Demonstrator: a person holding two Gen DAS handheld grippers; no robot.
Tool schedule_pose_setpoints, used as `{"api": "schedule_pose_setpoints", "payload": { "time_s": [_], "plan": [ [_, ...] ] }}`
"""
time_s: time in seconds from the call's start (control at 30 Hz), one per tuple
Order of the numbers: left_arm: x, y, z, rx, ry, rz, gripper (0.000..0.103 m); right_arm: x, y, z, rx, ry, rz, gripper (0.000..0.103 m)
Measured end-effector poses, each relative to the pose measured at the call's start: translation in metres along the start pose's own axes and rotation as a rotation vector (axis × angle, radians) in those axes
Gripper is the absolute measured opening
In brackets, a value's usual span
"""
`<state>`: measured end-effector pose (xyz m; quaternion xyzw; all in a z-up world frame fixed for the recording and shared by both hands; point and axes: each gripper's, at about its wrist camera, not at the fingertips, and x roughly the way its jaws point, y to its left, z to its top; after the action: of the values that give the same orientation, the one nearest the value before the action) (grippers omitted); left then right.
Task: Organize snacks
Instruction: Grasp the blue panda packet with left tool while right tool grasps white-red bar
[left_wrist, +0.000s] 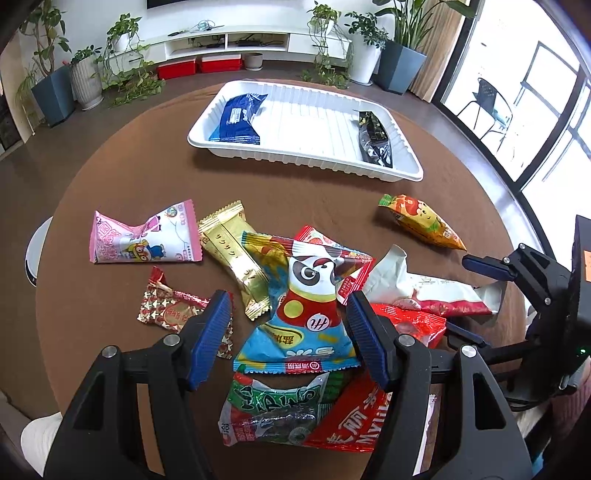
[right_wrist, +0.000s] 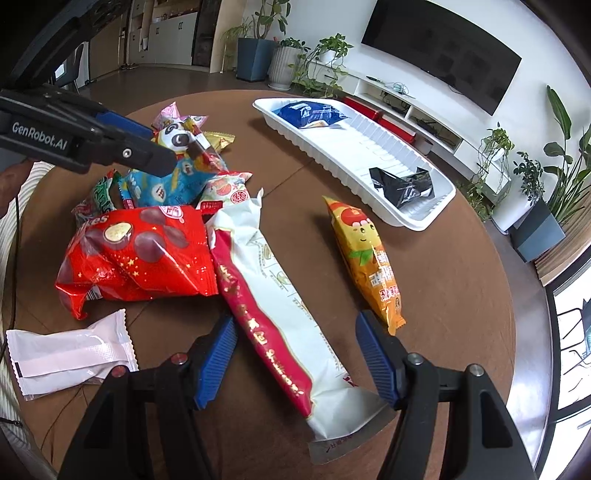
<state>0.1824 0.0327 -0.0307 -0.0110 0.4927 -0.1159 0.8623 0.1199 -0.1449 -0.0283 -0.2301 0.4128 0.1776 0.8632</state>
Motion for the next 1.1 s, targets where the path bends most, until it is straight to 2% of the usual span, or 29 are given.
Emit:
{"api": "schedule_pose_setpoints", "payload": {
  "time_s": [0.17,0.23,0.27,0.3,0.33,0.37,0.4,0.43,0.67,0.9,1.1],
  "plan": [
    [0.007,-0.003,-0.001,0.013,0.016,0.017,0.063,0.005,-0.002,0.0,0.008,0.011,0.013,0.069],
    [0.01,-0.005,-0.002,0.024,0.018,0.029,0.063,0.006,-0.005,0.0,0.025,0.014,0.038,0.063],
    [0.011,-0.005,-0.003,0.028,0.017,0.034,0.063,0.007,-0.006,0.0,0.037,0.019,0.061,0.05],
    [0.013,-0.005,-0.003,0.035,0.021,0.033,0.062,0.007,-0.008,0.0,0.048,0.021,0.087,0.043],
    [0.016,-0.005,-0.003,0.038,0.032,0.03,0.055,0.007,-0.009,0.0,0.058,0.023,0.099,0.038],
    [0.019,-0.004,-0.004,0.03,0.045,0.019,0.043,0.007,-0.009,-0.001,0.059,0.023,0.097,0.034],
    [0.024,-0.001,-0.004,0.014,0.065,-0.004,0.042,0.008,-0.01,-0.001,0.07,0.026,0.1,0.026],
    [0.027,0.002,-0.004,-0.003,0.073,-0.009,0.04,0.008,-0.012,-0.001,0.087,0.03,0.118,0.024],
    [0.025,0.01,-0.003,-0.045,0.073,-0.052,0.032,0.009,-0.039,-0.009,0.294,0.03,0.27,0.023],
    [0.011,0.017,-0.004,-0.059,0.049,-0.074,0.031,0.009,-0.064,-0.019,0.521,0.007,0.45,0.022],
    [-0.003,0.022,-0.005,-0.076,0.028,-0.108,0.029,0.008,-0.076,-0.023,0.663,-0.033,0.589,0.022]
  ]
}}
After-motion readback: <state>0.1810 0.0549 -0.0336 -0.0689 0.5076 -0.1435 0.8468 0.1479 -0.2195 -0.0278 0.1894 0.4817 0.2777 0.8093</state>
